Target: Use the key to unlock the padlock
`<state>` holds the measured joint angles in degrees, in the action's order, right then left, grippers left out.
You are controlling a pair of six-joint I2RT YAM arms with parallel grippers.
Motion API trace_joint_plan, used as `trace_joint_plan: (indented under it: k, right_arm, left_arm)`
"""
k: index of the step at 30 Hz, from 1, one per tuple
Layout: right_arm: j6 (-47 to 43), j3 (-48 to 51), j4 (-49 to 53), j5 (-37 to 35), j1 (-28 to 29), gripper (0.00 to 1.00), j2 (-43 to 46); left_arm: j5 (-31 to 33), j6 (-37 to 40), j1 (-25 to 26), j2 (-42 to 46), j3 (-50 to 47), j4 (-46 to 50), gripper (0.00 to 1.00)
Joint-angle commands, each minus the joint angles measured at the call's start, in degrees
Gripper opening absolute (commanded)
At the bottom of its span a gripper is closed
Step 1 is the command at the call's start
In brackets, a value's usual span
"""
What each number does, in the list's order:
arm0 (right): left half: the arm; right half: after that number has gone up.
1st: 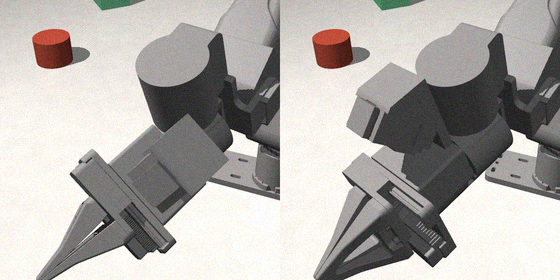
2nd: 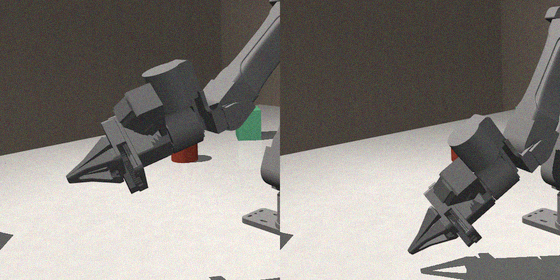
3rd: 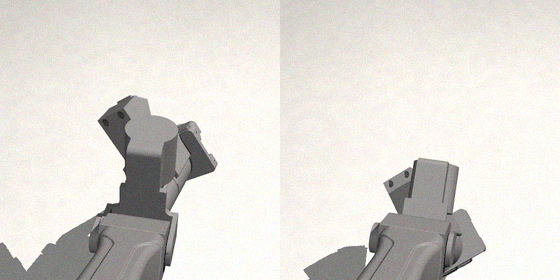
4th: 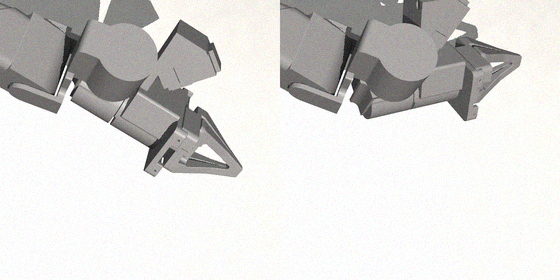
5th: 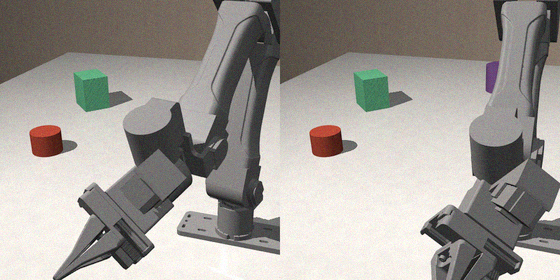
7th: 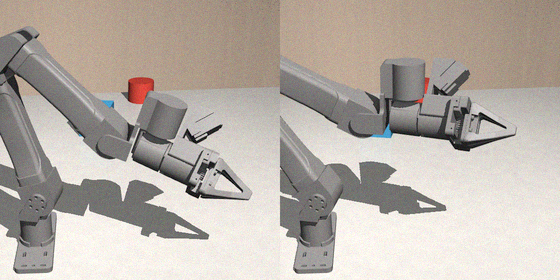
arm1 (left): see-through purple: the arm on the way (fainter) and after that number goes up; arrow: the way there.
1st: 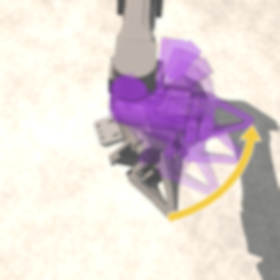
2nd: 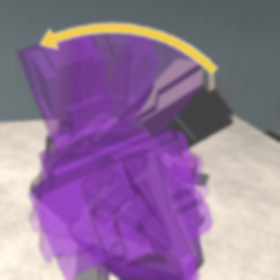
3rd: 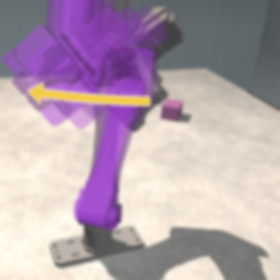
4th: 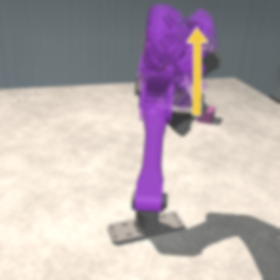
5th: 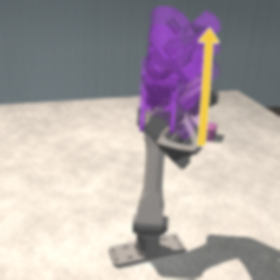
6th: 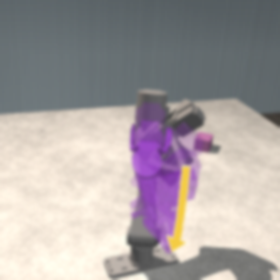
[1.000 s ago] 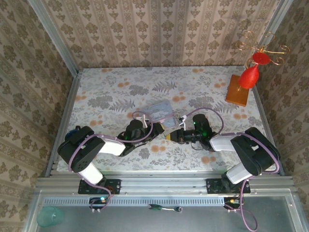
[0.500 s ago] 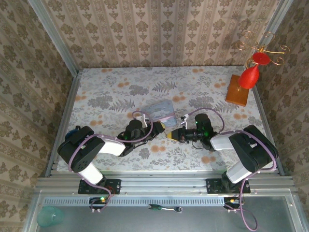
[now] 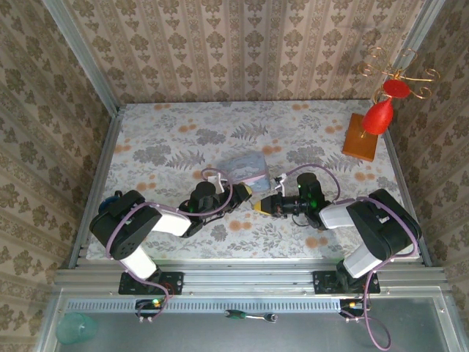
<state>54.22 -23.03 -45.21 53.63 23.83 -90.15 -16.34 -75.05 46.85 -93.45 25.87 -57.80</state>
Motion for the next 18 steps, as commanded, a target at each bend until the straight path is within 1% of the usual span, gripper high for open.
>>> trace_joint_plan:
  k: [1,7,10,18]
  right_arm:
    - [-0.5,0.4,-1.0,2.0,-0.7,0.00,1.0]
    - [-1.5,-0.2,0.6,3.3,-2.2,0.00,1.5]
    - [-2.4,-0.6,2.3,3.3,-2.2,0.00,1.9]
    - [-2.4,-0.9,2.5,4.1,-2.2,0.00,2.6]
  left_arm:
    - [-1.3,0.0,0.5,0.2,0.6,-6.2,0.09]
    - [-1.7,-0.1,0.5,0.2,0.8,-5.5,0.09]
    - [-1.4,-0.2,0.5,0.5,0.8,-4.8,0.09]
    - [-1.3,0.3,0.5,1.0,1.7,-3.1,0.09]
